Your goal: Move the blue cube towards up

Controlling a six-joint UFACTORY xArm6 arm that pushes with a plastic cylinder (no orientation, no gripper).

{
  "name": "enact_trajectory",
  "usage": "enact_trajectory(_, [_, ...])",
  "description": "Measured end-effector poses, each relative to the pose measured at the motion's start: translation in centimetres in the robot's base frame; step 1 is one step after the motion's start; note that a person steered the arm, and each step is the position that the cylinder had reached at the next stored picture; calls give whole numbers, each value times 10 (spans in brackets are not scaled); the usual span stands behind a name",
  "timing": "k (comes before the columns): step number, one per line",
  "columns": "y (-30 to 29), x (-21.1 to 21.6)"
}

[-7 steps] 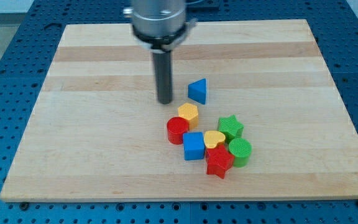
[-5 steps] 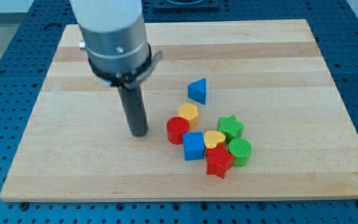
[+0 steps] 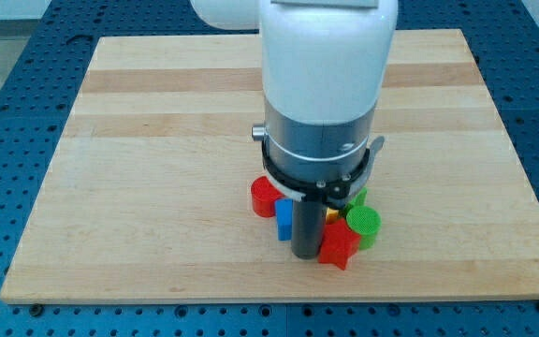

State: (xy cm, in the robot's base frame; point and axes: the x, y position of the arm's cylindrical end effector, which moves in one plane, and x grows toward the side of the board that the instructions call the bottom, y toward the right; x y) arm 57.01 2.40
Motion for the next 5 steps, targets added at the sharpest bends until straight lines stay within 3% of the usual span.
enact_trajectory(5, [-14,-26])
